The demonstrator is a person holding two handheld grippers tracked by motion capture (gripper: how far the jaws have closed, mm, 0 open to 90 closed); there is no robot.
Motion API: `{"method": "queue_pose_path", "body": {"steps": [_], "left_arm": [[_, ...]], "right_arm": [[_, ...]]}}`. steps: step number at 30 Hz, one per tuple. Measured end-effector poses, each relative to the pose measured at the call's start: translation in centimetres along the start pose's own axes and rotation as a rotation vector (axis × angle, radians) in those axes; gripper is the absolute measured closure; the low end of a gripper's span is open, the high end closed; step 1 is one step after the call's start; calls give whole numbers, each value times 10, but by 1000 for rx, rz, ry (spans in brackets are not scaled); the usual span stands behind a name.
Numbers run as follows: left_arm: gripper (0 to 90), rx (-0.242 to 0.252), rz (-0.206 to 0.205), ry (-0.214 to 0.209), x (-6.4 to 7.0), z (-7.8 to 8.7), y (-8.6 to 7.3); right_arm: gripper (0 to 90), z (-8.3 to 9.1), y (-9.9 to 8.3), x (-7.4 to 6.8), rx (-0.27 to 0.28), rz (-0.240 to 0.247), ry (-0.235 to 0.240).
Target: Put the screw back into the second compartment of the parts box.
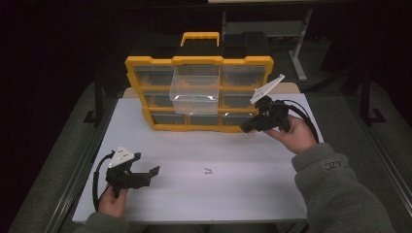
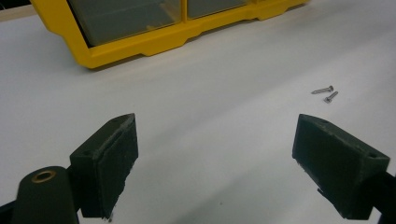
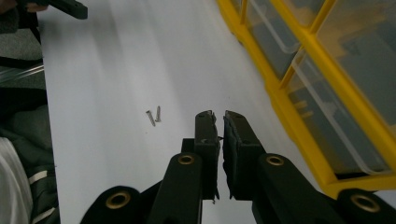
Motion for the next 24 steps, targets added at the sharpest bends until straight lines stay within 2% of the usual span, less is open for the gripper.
{"method": "queue_pose_path", "body": {"steps": [7,9,18,24], "left_arm": [[139,9,6,1,0,1,1],[139,10,-2,1,-1,1,1],[139,15,10,2,-1,1,1],[139,13,9,-1,-1,1,1]], "right_arm": [[831,25,16,-3,12,7,-10],[832,31,21,-4,16,17,-9],[831,62,52,-11,30,55,-20],[831,77,74,-17,37,60,1]]}}
Point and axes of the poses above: each handheld gripper's, and its own axes: z roughly backward along the jaws, y roughly out of its top, x roughly to its right, the point moved 7 cm from there along -z, roughly forward along the jaws, and after that the axes turned 15 degrees about y, right-handed, at the moved point
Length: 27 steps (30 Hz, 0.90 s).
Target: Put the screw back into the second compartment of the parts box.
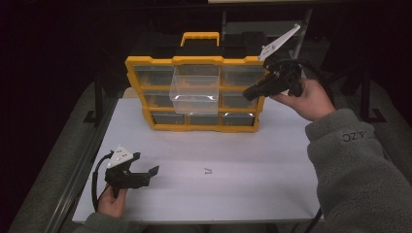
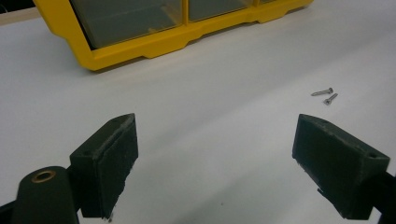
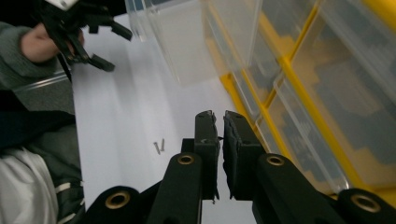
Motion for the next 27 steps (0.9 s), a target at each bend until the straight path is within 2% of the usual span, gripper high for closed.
{"method": "queue_pose_path", "body": {"steps": [7,12,15,19,21,23,27], "left_arm": [[139,-3,10,-1,1,0,0],[139,0,9,-3,1,0,0],[139,-6,-6,-1,0,0,-1],[139,-6,-10,-2,-1,1,-1],[139,5,9,-5,1,1,0],[139,3,-1,-5,0,1,1],[139,-3,-10,-4,-1,2,0]], "right_arm": [[831,9,31,-7,-20,36,10],[831,8,57,-13,-37,53,15],[830,5,71,-14,-48,62,16],[830,-4,88,-15,-62,69,22],[829,-11,94,-15,-68,86,28],[829,-18,99,-14,-74,93,30],[829,-37,104,-11,-97,76,42]]}}
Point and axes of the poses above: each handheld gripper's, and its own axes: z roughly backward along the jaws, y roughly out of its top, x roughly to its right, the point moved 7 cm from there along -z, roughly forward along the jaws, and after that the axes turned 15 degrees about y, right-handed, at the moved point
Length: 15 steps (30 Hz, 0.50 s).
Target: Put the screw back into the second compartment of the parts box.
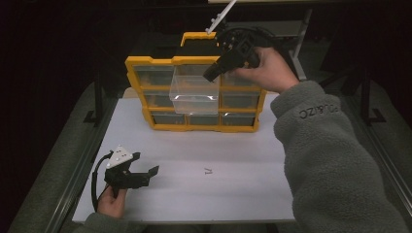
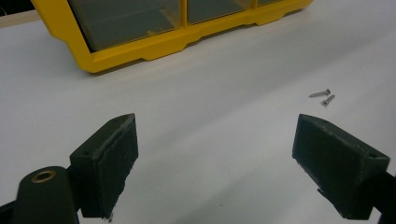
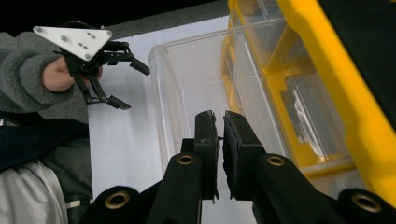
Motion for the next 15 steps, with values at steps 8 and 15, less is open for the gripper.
{"method": "queue_pose_path", "body": {"steps": [8,15], "left_arm": [[139,1,1,0,-1,1,0],[139,19,4,2,-2,2,2]], "right_arm": [[828,-29,6,8,-36,-8,26],[740,-37,6,12,-46,-12,13]]}}
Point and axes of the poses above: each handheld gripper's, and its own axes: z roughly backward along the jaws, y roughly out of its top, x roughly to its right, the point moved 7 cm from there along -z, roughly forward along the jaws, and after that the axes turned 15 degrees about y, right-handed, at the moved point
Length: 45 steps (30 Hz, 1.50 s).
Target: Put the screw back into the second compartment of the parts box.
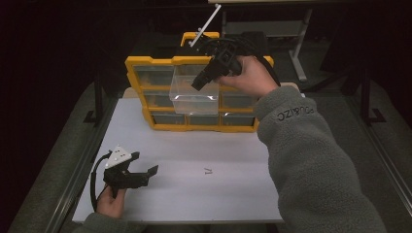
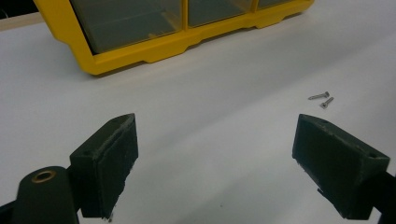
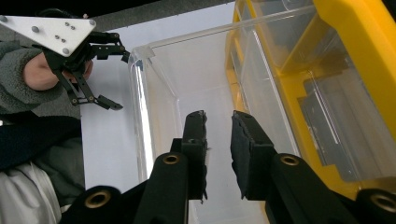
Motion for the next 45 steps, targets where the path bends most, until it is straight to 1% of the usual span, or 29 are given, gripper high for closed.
{"method": "queue_pose_path", "body": {"steps": [2,3,5,9,11,14,16,17,18,19,20,23,24,27,28,30,32,34,35,36,37,38,40,41,45], "left_arm": [[139,1,6,0,0,0,0],[139,-7,-7,1,-1,1,-1],[139,-7,10,-1,0,1,-1],[139,-7,8,0,1,0,0],[139,0,16,-1,2,0,0],[139,-1,18,0,2,0,0],[139,-4,19,1,2,0,0],[139,-3,19,1,2,0,0],[139,-4,18,1,2,0,0],[139,-13,-2,3,0,0,-1],[139,-18,-6,3,0,1,-1],[139,-17,-9,4,0,1,-1],[139,-18,-6,4,0,1,-1],[139,-15,-11,6,0,1,-1],[139,-6,7,4,1,0,0],[139,-8,11,4,2,0,0],[139,-7,12,4,2,0,0],[139,2,14,4,2,0,1],[139,3,11,4,2,0,1],[139,6,10,5,2,0,1],[139,5,7,5,1,0,1],[139,6,10,5,2,0,1],[139,3,9,5,2,-1,1],[139,3,8,5,2,-1,1],[139,-2,8,5,2,-1,0]], "right_arm": [[737,3,-1,-1,10,6,-2],[735,6,-2,-2,12,1,-7],[732,14,-5,-5,17,8,-14],[727,29,-13,-11,35,19,-29],[723,37,-19,-14,37,9,-38],[708,46,-30,-19,42,9,-50],[704,52,-37,-23,53,9,-47],[701,54,-41,-24,56,14,-52],[697,55,-45,-26,58,10,-52],[693,57,-50,-27,59,13,-54],[688,57,-55,-29,64,10,-52],[681,57,-68,-34,72,17,-52],[679,56,-73,-36,75,7,-49],[672,51,-87,-39,72,8,-47],[672,48,-93,-41,72,9,-41],[664,42,-102,-42,75,-1,-35],[659,34,-111,-43,73,3,-30],[660,23,-122,-43,71,15,-33],[660,16,-129,-42,67,10,-32],[661,10,-134,-42,69,6,-21],[661,4,-140,-40,70,15,-16],[661,-2,-145,-41,70,-10,-6],[660,-15,-155,-39,72,-9,8],[660,-21,-160,-38,74,-18,16],[660,-45,-177,-33,67,-31,41]]}}
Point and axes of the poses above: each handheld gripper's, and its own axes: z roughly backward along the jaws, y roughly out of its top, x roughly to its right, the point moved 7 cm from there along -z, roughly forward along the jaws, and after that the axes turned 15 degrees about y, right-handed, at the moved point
